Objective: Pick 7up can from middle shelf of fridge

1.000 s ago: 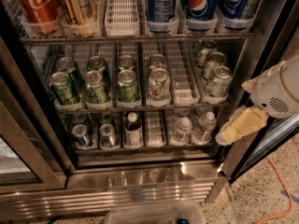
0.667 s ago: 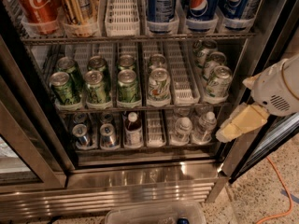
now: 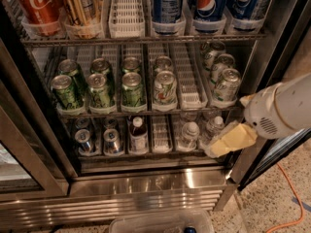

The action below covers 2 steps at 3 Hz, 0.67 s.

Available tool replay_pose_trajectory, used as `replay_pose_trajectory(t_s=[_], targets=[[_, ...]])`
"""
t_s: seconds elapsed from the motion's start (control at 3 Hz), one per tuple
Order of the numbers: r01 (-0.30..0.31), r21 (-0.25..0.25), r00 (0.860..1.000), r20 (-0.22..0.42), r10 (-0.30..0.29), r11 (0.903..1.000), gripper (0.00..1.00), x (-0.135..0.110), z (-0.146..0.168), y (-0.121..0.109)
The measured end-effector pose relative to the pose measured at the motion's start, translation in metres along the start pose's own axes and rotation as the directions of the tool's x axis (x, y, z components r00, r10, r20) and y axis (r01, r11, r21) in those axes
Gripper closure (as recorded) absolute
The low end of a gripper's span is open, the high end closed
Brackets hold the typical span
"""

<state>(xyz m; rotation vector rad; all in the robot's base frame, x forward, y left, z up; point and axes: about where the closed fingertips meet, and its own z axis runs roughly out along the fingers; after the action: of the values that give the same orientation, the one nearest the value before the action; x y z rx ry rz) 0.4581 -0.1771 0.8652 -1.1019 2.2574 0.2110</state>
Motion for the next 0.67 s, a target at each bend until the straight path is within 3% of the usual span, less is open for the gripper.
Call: replay_pose_trajectory(t_s=[0.33, 0.67], targets=[[-0.111, 0.017, 0.991, 0.076, 0.109, 0.9937, 0.0, -0.001, 0.023, 0.023], [-0.203, 0.064, 0.972, 0.137, 0.193, 0.9771, 0.0, -0.003, 0.047, 0.033]])
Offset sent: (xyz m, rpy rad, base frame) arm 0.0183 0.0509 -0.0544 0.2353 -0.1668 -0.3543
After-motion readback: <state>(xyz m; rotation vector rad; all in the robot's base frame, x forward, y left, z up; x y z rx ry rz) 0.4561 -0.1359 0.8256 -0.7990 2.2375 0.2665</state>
